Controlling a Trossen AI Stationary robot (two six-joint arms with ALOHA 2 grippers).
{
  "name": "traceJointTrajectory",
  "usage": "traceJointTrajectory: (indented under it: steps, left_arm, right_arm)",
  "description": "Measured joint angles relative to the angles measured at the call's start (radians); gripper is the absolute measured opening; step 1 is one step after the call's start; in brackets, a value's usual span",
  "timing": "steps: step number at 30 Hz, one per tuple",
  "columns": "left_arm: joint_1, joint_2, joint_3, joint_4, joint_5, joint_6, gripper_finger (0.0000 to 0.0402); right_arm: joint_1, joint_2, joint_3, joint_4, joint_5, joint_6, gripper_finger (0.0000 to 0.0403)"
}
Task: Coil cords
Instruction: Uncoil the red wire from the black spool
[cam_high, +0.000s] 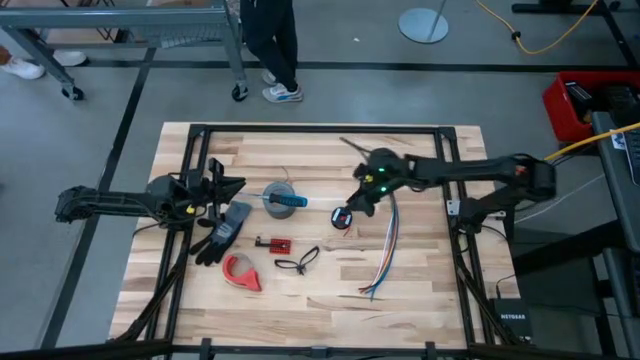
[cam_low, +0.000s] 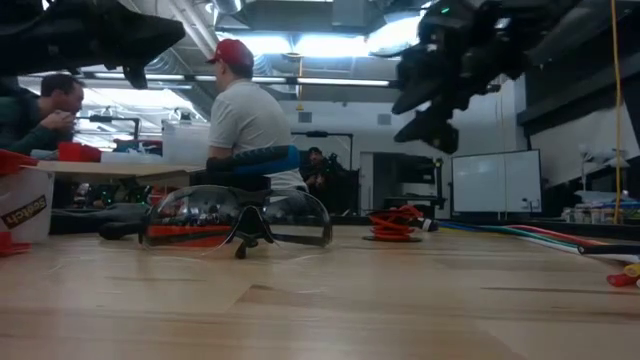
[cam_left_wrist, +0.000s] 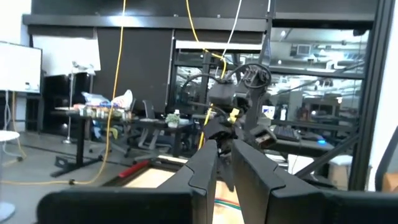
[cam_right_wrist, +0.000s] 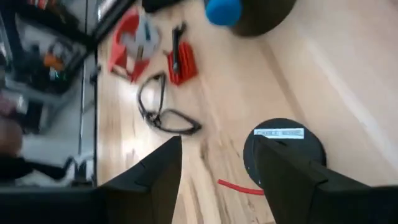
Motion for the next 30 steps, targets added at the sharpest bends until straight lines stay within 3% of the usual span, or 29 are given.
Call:
traceJointTrajectory:
  steps: [2, 9, 17, 26, 30]
  left_arm:
    - [0.0, 0.0, 0.0, -0.002, 0.0, -0.021, 0.0043]
    - [0.0, 0.0, 0.001, -0.027, 0.0, -0.043, 0.0043]
    - [0.0, -0.001, 0.001, -0.044, 0.0, -0.055, 0.0043]
    - [-0.001, 0.019, 0.002, -0.199, 0.072, -0.27, 0.0043]
    - [-0.01, 0.033, 0.002, -0.198, 0.079, -0.293, 0.0043]
  right_arm:
    - [-0.001, 0.037, 0.045, -0.082, 0.002, -0.063, 0.02]
    - [-0.016, 0.065, 0.108, -0.324, 0.164, -0.179, 0.02]
    - [-0.013, 0.074, 0.076, -0.338, 0.155, -0.179, 0.02]
    - [-0.012, 0.088, 0.066, -0.325, 0.11, -0.165, 0.02]
    - [-0.01, 0.132, 0.066, -0.294, 0.097, -0.148, 0.02]
